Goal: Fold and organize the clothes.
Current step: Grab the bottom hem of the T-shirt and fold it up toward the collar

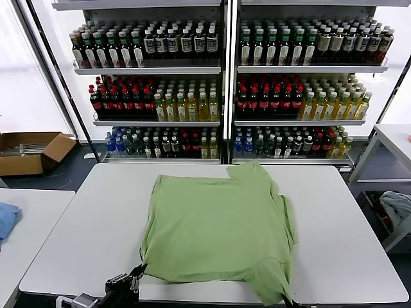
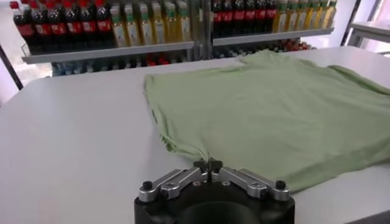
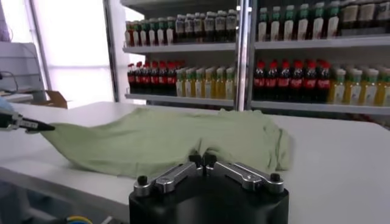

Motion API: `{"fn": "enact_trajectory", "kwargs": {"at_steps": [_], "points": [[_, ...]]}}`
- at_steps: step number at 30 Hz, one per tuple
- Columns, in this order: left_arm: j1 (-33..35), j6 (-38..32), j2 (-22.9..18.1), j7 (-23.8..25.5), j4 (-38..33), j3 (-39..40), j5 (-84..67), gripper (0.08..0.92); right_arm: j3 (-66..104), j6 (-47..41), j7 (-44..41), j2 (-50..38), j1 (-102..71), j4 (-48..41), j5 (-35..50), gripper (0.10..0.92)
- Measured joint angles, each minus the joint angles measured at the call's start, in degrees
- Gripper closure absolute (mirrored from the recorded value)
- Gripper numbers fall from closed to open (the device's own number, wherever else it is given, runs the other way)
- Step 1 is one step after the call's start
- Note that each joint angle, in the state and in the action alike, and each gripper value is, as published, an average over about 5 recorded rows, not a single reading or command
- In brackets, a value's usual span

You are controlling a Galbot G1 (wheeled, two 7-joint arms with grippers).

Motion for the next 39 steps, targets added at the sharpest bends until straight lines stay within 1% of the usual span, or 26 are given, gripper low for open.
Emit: {"fn": "enact_trajectory", "kwargs": {"at_steps": [6, 16, 23, 30, 33, 35, 39], "points": [[-3.1, -0.4, 0.8, -0.1, 0.8, 0.6, -1.6, 0.897, -0.9, -2.7, 1.8, -1.3, 8.8, -1.3, 2.7, 0.919], [-13.3, -1.0, 2.0, -0.9, 5.9, 1.9, -7.0, 0.898, -2.9, -8.5, 5.7, -6.1, 25.9, -7.1, 7.7, 0.919], [-22.1, -0.8, 2.8, -1.5, 12.2, 3.9, -10.4, 0.897, -6.9, -11.8, 8.0, -9.9, 38.7, -15.5, 10.1, 0.919], [-30.1, -0.7, 2.6, -2.0, 21.1, 6.8, -11.1, 0.895, -12.8, -14.7, 9.6, -11.1, 49.8, -26.0, 10.4, 0.918], [-32.7, -0.5, 2.2, -2.3, 25.1, 7.8, -10.6, 0.875, -14.7, -16.3, 10.4, -11.2, 52.7, -29.0, 9.7, 0.88], [-33.9, -0.3, 1.9, -2.7, 27.5, 8.2, -10.2, 0.835, -15.4, -17.4, 10.9, -11.3, 53.9, -30.2, 9.0, 0.828], [-35.4, -0.1, 1.7, -3.6, 30.6, 8.3, -9.7, 0.723, -15.7, -20.1, 12.1, -12.0, 54.5, -30.7, 7.2, 0.716]]}}
